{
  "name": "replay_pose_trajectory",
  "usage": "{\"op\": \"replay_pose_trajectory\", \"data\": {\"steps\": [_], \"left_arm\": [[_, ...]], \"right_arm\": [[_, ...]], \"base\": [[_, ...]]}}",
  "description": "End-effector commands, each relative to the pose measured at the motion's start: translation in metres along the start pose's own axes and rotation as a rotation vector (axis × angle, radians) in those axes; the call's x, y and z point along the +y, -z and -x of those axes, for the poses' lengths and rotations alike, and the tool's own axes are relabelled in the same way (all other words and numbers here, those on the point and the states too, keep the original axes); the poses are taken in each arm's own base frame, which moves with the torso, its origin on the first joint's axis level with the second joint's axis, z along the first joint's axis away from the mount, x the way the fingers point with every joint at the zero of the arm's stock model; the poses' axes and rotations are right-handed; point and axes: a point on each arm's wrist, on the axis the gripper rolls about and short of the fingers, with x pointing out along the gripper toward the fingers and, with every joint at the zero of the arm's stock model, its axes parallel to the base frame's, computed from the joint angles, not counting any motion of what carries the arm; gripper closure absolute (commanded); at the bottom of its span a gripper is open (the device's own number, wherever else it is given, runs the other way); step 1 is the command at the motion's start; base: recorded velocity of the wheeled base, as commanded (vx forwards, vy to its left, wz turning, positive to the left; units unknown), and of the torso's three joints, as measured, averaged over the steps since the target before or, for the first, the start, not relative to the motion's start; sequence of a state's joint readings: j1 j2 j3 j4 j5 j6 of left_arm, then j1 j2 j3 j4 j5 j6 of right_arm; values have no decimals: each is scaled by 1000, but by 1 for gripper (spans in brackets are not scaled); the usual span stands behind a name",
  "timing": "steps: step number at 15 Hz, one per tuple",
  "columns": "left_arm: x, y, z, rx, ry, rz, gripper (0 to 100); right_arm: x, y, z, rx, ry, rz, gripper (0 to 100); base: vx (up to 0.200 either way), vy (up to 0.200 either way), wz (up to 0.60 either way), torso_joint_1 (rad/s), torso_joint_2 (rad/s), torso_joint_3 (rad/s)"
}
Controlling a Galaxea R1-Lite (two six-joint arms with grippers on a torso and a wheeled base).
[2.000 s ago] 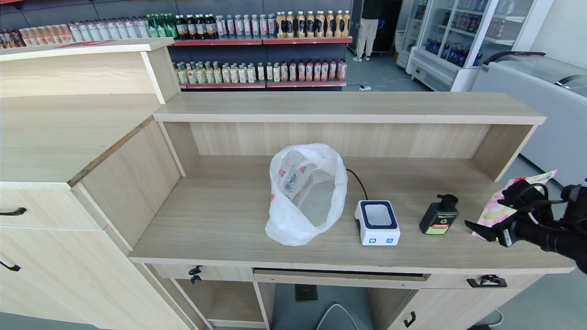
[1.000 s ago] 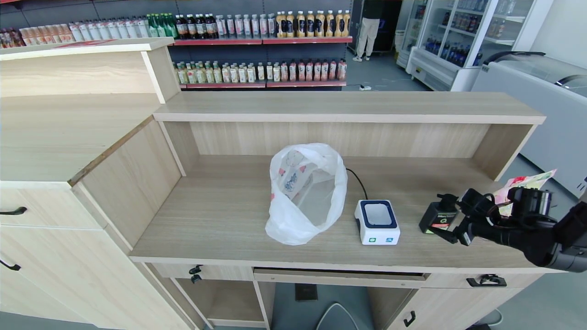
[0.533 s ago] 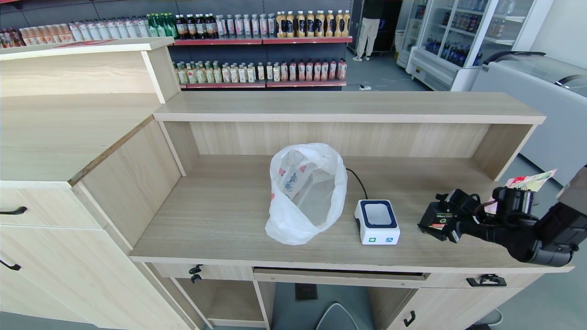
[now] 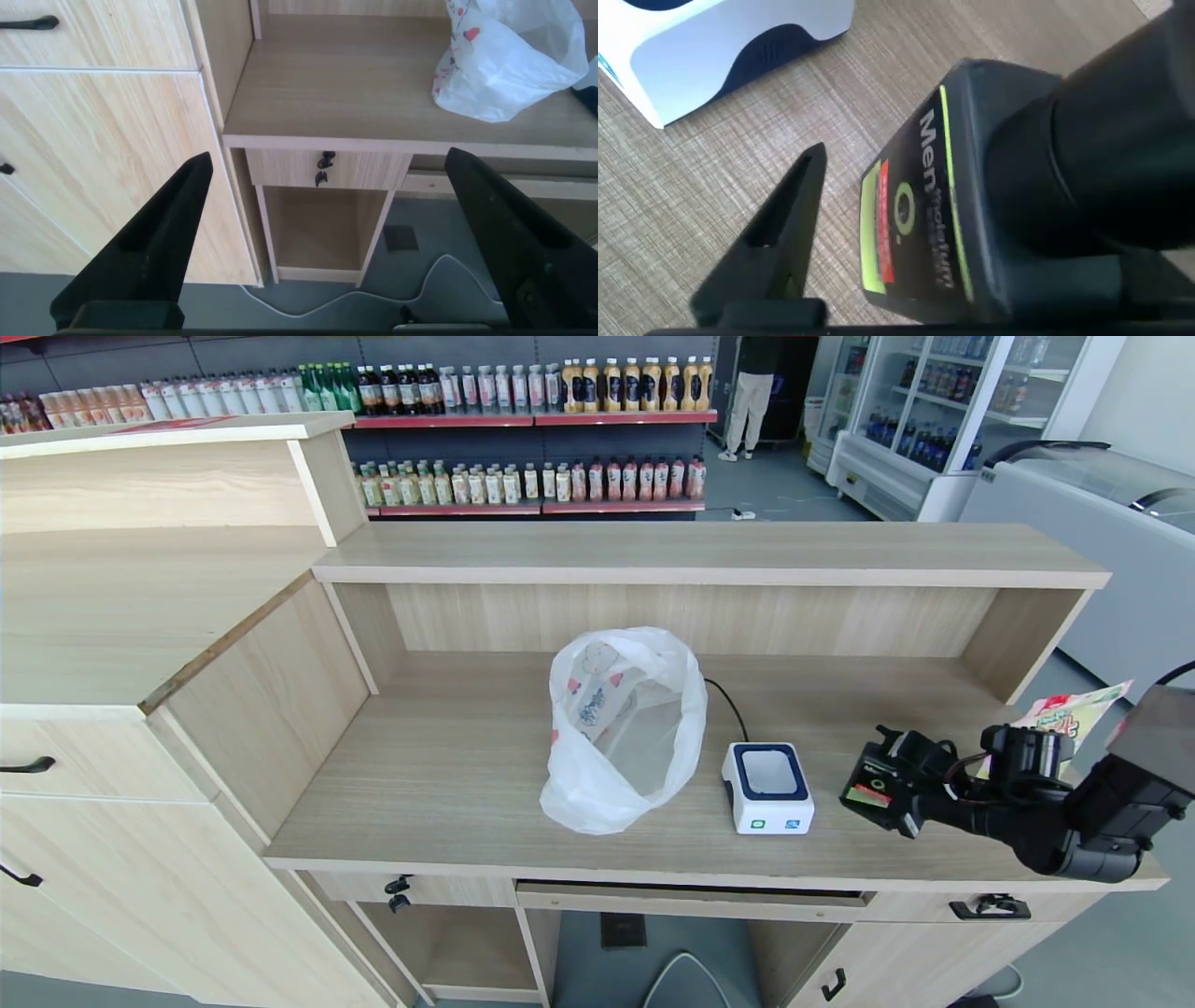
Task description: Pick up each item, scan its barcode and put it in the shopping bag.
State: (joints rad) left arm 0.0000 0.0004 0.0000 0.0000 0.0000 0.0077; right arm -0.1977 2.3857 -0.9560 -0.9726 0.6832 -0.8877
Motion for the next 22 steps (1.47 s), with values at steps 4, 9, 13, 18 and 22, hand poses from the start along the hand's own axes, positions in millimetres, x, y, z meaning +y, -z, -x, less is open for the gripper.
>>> {"op": "replay_pose_trajectory", "data": {"steps": [4, 9, 13, 18, 22], "left_arm": [[0, 0, 0, 0, 0, 0, 0], [0, 0, 0, 0, 0, 0, 0], [0, 0, 0, 0, 0, 0, 0], [0, 0, 0, 0, 0, 0, 0], [0, 0, 0, 0, 0, 0, 0]], "right_arm": [[-11, -12, 0, -32, 26, 33, 100], [-37, -37, 34, -46, 128, 85, 100], [-49, -69, 106, -33, 247, 105, 100], [-41, -162, 188, -217, 361, 331, 100], [6, -206, 196, -447, 230, 865, 100]], "base": [[0, 0, 0, 0, 0, 0], [0, 0, 0, 0, 0, 0], [0, 0, 0, 0, 0, 0], [0, 0, 0, 0, 0, 0], [0, 0, 0, 0, 0, 0]]}}
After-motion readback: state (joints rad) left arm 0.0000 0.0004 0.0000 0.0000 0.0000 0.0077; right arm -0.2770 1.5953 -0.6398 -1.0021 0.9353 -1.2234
